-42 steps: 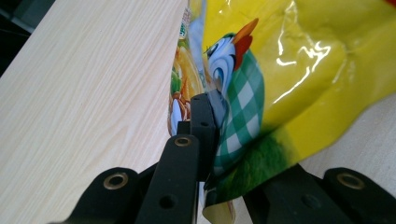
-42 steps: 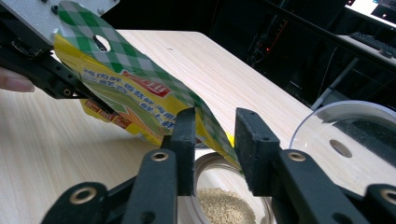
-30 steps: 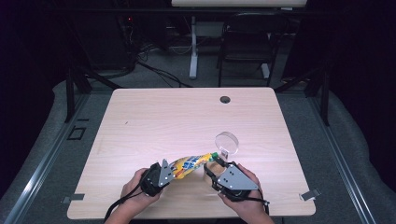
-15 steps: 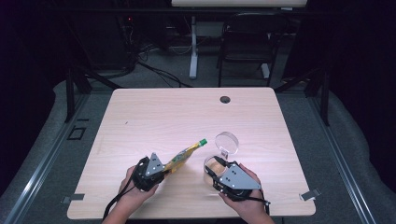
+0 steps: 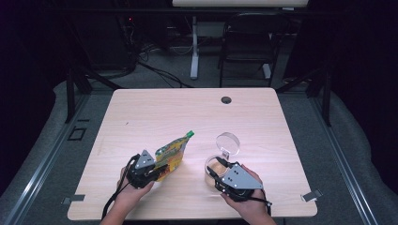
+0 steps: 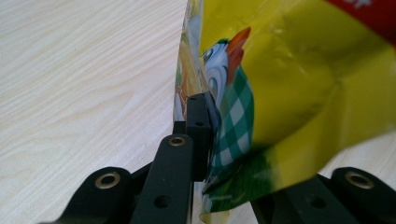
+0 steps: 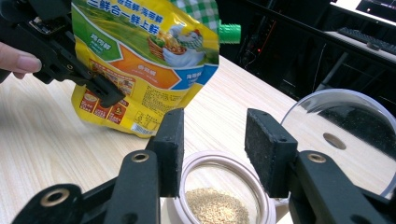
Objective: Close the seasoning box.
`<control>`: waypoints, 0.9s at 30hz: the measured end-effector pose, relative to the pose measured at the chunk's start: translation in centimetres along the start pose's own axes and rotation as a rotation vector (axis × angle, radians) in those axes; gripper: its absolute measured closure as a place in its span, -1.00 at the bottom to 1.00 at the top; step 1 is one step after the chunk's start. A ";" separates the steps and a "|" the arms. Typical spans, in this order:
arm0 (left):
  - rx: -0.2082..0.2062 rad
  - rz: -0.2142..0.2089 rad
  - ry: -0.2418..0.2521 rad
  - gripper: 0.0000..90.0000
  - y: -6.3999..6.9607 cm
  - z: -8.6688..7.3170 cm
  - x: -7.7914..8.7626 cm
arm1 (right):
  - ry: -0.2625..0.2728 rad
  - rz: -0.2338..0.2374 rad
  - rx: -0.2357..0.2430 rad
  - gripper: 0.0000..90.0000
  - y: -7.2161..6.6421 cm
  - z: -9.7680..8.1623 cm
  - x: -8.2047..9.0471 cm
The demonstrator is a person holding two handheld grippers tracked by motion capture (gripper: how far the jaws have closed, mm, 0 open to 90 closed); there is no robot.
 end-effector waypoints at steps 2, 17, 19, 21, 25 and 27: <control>0.015 0.007 -0.005 0.79 -0.3 -0.2 -0.1 | 0.000 0.001 -0.004 0.28 0.0 -0.1 0.0; 0.114 -0.045 0.011 0.39 -1.6 -1.3 0.9 | -0.010 0.002 -0.030 0.27 0.6 -0.3 0.0; 0.118 -0.041 0.022 0.28 -1.6 -1.3 1.2 | -0.012 0.001 -0.032 0.26 0.8 -0.3 0.1; 0.117 -0.030 0.036 0.23 -1.6 -1.4 1.7 | -0.011 0.002 -0.047 0.26 0.9 -0.3 0.1; 0.104 -0.015 0.050 0.15 -1.8 -1.6 2.4 | -0.014 0.008 -0.060 0.24 1.1 -0.4 0.2; 0.107 -0.020 0.049 0.13 -1.7 -1.7 2.6 | -0.017 0.008 -0.063 0.24 1.2 -0.4 0.2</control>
Point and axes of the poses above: each handheld gripper's, and its own axes: x roughly backward along the jaws, z roughly out of its top, y roughly to its right, the point moved 8 cm from there along -x, roughly forward along the jaws, and after that the axes turned 2 degrees about z, right-handed, at the moved point
